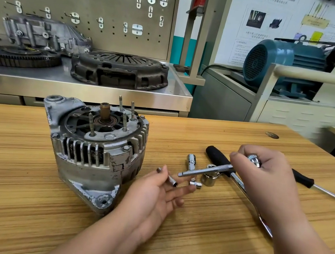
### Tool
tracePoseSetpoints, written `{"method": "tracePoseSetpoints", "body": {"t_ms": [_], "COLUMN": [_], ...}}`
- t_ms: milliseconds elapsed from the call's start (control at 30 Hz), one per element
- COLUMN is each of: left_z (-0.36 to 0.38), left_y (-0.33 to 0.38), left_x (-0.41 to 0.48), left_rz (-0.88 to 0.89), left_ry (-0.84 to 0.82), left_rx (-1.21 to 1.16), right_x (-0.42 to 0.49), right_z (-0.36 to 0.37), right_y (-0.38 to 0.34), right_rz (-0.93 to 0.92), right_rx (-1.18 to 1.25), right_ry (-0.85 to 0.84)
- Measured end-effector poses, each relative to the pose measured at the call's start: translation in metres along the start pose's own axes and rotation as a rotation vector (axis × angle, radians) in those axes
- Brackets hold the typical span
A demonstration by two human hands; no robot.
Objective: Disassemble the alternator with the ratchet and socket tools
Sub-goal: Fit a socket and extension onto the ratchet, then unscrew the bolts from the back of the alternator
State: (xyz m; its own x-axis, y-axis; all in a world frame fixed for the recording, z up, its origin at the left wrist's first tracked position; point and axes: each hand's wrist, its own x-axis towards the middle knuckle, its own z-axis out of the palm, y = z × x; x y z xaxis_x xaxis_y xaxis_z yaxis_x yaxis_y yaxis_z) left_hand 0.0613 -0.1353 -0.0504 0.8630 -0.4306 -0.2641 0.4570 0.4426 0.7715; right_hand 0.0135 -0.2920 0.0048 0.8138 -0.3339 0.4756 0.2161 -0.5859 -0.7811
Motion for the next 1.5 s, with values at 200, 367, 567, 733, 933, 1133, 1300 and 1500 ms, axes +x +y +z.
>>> {"method": "tracePoseSetpoints", "body": {"t_ms": [200, 367, 567, 733, 933, 1133, 1300, 1500], "left_z": [0.002, 0.006, 0.002, 0.000, 0.002, 0.004, 0.005, 0.008], "left_y": [-0.003, -0.004, -0.002, 0.001, 0.004, 0.004, 0.003, 0.003], "left_x": [0.000, -0.003, -0.002, -0.001, -0.005, -0.009, -0.008, -0.013], "left_rz": [-0.059, -0.082, -0.090, -0.107, -0.111, -0.063, -0.064, -0.070], "left_ry": [0.000, -0.038, 0.028, 0.057, -0.007, -0.033, -0.012, -0.051], "left_rx": [-0.062, -0.127, -0.208, -0.293, -0.319, -0.165, -0.209, -0.194], "right_x": [0.000, -0.001, -0.002, -0.002, 0.001, 0.006, 0.006, 0.008], "right_z": [0.000, 0.002, 0.005, 0.003, -0.004, -0.007, -0.004, -0.008], "right_y": [0.005, 0.004, 0.002, 0.001, 0.004, 0.008, 0.004, 0.005], "right_rz": [-0.017, -0.060, -0.116, -0.102, -0.012, 0.092, 0.096, 0.078], "right_rx": [-0.011, -0.027, -0.107, -0.113, 0.024, 0.024, -0.020, -0.008], "right_ry": [-0.033, -0.043, -0.010, 0.046, 0.079, 0.007, 0.001, 0.016]}}
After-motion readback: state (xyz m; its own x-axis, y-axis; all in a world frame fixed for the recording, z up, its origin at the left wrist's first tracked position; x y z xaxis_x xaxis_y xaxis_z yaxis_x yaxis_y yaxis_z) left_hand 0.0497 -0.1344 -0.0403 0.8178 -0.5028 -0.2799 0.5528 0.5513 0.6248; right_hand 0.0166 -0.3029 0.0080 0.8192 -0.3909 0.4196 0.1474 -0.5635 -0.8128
